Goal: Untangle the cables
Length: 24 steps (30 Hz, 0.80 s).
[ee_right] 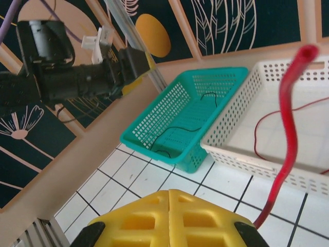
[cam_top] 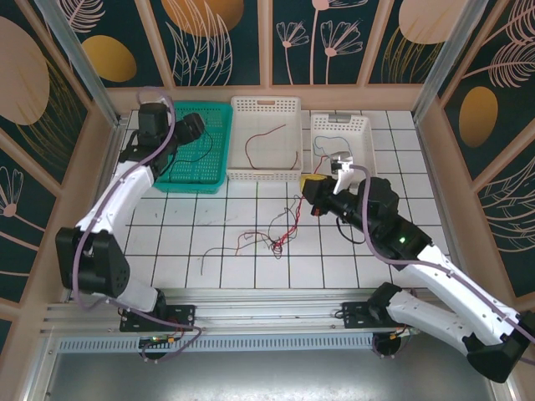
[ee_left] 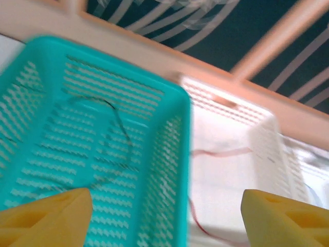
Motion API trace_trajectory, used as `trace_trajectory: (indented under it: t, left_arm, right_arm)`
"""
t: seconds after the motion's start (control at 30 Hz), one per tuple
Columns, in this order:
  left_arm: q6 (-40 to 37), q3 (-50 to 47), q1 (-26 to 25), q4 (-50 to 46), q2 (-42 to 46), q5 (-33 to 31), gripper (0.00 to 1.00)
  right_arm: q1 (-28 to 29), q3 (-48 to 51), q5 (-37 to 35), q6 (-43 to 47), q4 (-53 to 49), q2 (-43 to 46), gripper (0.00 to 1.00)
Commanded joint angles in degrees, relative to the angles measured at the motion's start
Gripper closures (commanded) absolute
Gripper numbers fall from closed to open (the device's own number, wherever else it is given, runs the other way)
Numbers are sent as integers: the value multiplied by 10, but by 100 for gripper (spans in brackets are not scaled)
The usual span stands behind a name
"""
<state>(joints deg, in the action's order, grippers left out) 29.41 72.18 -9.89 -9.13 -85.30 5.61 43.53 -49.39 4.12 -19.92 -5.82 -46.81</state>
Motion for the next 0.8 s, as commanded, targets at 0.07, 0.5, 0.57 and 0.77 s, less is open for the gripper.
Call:
trace_trajectory:
  t: [0.07, 0.5, 0.57, 0.77]
  left_arm:
    - [21, -104, -83, 23, 81, 136, 23]
    - [70, -328, -197, 104, 246, 166, 23]
    - [69, -347, -216, 114, 258, 165, 23]
    - [66, -398, -265, 149, 280, 129, 24]
  right_arm:
    - [-17, -39, 35, 19, 30, -13, 100]
    - [-119, -108, 164, -41, 43, -63, 100]
    - [-136, -119, 160, -47, 39, -69, 100]
    - [-140, -145, 169, -61, 29, -82, 100]
